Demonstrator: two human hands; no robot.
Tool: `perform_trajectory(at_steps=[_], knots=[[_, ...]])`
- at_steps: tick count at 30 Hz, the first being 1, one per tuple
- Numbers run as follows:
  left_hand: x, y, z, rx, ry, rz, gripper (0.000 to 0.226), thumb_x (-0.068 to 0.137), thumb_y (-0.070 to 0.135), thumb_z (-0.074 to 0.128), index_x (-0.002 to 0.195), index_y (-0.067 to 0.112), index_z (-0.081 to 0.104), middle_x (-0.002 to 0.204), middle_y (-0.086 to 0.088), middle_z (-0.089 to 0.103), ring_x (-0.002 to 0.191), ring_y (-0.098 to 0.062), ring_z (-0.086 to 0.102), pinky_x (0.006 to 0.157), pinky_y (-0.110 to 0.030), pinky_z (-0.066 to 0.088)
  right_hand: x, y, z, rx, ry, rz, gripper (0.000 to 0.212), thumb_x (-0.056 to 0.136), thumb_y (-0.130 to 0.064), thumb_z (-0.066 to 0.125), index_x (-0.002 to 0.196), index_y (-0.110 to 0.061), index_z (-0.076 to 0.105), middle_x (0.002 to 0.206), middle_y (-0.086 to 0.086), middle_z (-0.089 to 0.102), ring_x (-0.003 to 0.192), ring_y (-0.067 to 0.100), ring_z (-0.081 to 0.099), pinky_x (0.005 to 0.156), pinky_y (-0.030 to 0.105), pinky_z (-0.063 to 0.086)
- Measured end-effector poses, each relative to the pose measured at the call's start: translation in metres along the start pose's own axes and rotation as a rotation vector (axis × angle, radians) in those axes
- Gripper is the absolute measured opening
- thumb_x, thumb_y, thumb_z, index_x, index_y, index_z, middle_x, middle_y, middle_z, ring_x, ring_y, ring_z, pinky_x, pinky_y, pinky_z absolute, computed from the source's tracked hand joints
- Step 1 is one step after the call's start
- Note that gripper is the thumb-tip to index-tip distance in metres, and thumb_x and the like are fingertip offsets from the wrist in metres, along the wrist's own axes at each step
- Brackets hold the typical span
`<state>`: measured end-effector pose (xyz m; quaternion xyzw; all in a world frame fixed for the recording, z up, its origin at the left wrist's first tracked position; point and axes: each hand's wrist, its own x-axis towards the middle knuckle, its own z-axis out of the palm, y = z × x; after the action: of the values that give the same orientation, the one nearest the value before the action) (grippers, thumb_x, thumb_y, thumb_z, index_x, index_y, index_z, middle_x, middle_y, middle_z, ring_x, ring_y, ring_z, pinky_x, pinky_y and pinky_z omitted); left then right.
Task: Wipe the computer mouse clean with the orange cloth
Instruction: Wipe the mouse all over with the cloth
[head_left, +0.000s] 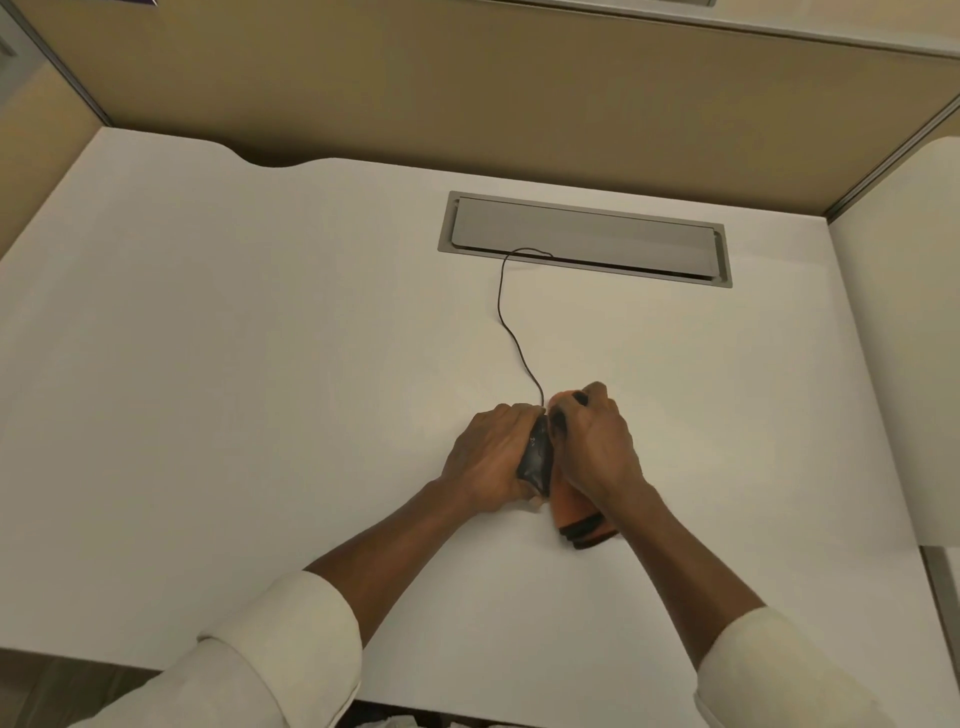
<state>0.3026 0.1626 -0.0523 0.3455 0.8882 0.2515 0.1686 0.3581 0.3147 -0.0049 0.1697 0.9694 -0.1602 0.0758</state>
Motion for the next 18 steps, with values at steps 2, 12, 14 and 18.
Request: perform_trajectory(at_steps=[2,12,14,18], knots=[[0.0,0.0,0.0,-0.008,-0.005,-0.005,0.086,0.059,0.049,0.093,0.131,0.022,0.052,0.12,0.002,0.063,0.105,-0.022,0.06,0.088,-0.033,0.047,-0.004,0.001,0.001,0.015,0.019,-0.018,0.02,0.102,-0.019,0.057,0.12,-0.01,0.062,0.124,0.013,0.051,0.101,0.028,0.056,0.08,0.033,0.054],[-0.001,0.0,0.001,-0.046,0.034,0.009,0.09,0.054,0.051,0.091,0.128,0.04,0.04,0.118,0.004,0.065,0.104,-0.024,0.063,0.087,-0.033,0.046,-0.073,-0.005,0.011,0.051,0.057,-0.131,0.029,0.096,-0.015,0.067,0.126,-0.014,0.064,0.124,0.01,0.059,0.099,0.03,0.061,0.063,0.03,0.048],[-0.001,0.0,0.0,-0.035,0.028,0.011,0.09,0.056,0.052,0.091,0.13,0.037,0.043,0.119,0.004,0.064,0.106,-0.023,0.063,0.089,-0.033,0.046,-0.063,-0.005,0.006,0.068,0.062,-0.095,0.025,0.096,-0.019,0.065,0.12,-0.015,0.065,0.122,0.008,0.058,0.097,0.029,0.06,0.065,0.032,0.051],[-0.002,0.0,-0.002,-0.02,0.005,0.011,0.095,0.056,0.052,0.092,0.135,0.027,0.048,0.124,0.004,0.062,0.108,-0.02,0.058,0.089,-0.03,0.042,-0.025,0.0,-0.002,0.092,0.057,-0.061,0.021,0.094,-0.018,0.064,0.114,-0.018,0.071,0.119,0.006,0.06,0.098,0.029,0.062,0.076,0.036,0.056]])
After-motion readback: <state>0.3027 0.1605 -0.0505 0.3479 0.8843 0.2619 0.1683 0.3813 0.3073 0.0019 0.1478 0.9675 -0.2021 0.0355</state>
